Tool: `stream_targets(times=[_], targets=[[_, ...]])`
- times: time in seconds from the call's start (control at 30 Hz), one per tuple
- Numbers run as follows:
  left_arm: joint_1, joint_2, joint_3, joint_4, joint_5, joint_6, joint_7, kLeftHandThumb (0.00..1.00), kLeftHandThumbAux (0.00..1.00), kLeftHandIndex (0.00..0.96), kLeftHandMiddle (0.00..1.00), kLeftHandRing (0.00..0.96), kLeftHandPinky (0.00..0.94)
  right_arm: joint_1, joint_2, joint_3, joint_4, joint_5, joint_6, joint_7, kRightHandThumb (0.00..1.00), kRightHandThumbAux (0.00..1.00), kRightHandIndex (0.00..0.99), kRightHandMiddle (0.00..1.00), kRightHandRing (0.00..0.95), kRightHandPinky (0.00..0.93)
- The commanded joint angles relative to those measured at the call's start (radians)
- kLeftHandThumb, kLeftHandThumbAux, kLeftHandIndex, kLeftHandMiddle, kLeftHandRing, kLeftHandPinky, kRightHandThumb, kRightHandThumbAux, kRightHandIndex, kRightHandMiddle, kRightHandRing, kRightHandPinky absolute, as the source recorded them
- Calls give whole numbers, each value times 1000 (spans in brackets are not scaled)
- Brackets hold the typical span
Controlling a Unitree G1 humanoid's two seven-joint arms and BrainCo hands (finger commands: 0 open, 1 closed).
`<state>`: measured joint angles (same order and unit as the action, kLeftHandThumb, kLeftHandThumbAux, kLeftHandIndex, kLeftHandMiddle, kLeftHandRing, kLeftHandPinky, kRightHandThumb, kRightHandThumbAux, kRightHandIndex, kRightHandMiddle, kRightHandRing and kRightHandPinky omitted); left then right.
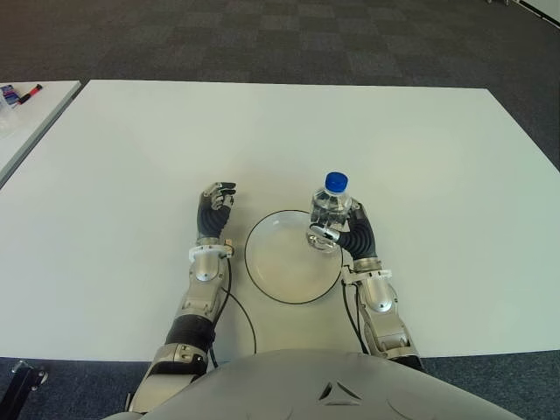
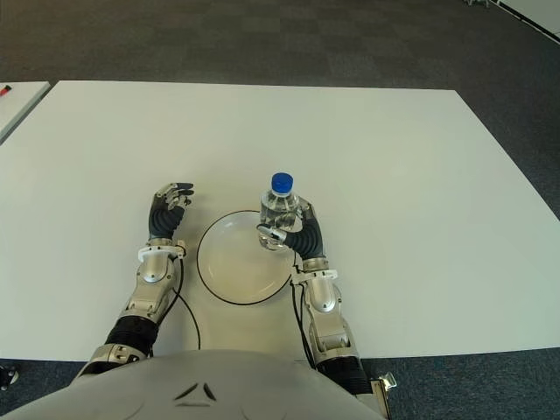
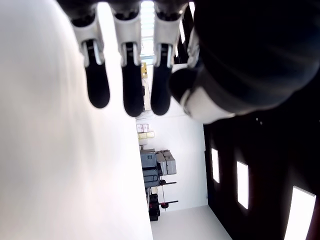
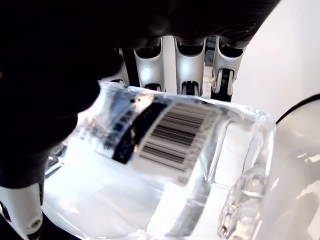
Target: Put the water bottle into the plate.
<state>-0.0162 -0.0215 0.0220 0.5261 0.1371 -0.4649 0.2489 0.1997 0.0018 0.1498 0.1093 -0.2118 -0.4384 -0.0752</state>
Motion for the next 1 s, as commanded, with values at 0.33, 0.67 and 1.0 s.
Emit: stream_targets(times=[0.33,0.67,1.0], targets=[[-1,-14,4,8,-5,16,3,717,711,411,343,356,377,6,-3,4,-10,-35,15,-18,843,677,422,484,569,582],[-1,-10,0,8,0,19,-1,715,711,411,335,344,371,-10,5,17,31,-51,0,-33,843,678,416,490,574,586],[0,-12,-2,9,1,18,1,717,711,410,340,347,364,-39,12,55,87,-130,-14,-94,843,678,415,487,563,565]])
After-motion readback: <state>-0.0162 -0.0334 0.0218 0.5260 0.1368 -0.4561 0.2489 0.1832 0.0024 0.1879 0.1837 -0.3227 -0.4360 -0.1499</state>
